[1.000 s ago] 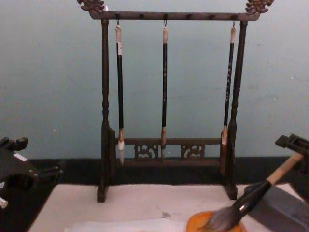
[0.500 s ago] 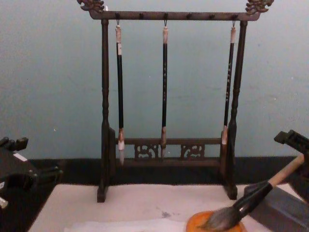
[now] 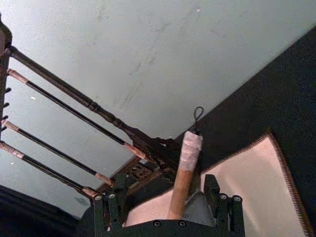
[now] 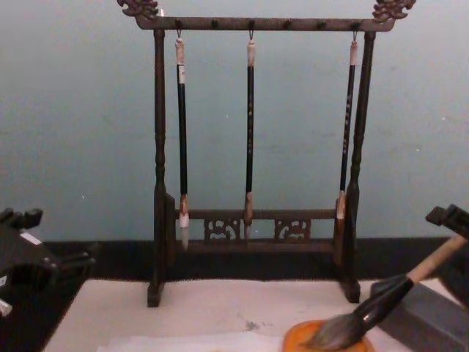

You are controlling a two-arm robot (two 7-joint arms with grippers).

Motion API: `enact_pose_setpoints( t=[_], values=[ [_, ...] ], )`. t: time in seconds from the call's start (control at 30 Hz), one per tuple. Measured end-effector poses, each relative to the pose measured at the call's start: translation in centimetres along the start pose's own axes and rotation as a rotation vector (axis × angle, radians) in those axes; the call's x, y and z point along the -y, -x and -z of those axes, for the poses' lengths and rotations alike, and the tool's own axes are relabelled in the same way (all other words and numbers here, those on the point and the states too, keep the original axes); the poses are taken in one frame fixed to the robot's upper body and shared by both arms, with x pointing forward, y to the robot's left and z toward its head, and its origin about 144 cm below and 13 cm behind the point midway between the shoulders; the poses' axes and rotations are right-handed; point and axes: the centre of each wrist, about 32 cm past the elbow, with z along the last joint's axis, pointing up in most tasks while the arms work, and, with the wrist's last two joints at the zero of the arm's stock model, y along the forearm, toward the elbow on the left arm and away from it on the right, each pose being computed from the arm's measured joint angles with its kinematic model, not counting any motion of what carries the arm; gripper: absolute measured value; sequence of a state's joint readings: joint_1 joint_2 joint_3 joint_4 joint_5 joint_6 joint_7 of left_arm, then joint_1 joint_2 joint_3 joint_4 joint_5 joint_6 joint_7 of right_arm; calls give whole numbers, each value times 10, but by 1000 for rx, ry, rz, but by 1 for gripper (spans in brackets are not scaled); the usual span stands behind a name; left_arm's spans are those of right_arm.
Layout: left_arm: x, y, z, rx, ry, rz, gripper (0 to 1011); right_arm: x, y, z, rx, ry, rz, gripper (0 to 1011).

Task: Pick up the brush from the inkstone, write on the paper, then place the brush back to its original position.

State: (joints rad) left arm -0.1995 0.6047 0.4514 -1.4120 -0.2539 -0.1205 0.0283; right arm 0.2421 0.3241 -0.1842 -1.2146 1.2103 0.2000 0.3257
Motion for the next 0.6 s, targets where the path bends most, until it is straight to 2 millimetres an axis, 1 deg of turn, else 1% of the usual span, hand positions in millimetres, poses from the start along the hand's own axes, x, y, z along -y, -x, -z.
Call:
enact_pose_setpoints(
  t=[0.27, 0.6],
  values=[
    [0, 0, 0, 0, 0, 0, 1010, 11, -1, 2, -16, -2, 14, 1000],
    [0, 0, 0, 0, 0, 0, 1010, 38, 5, 7, -25, -7, 26, 1000]
  ],
)
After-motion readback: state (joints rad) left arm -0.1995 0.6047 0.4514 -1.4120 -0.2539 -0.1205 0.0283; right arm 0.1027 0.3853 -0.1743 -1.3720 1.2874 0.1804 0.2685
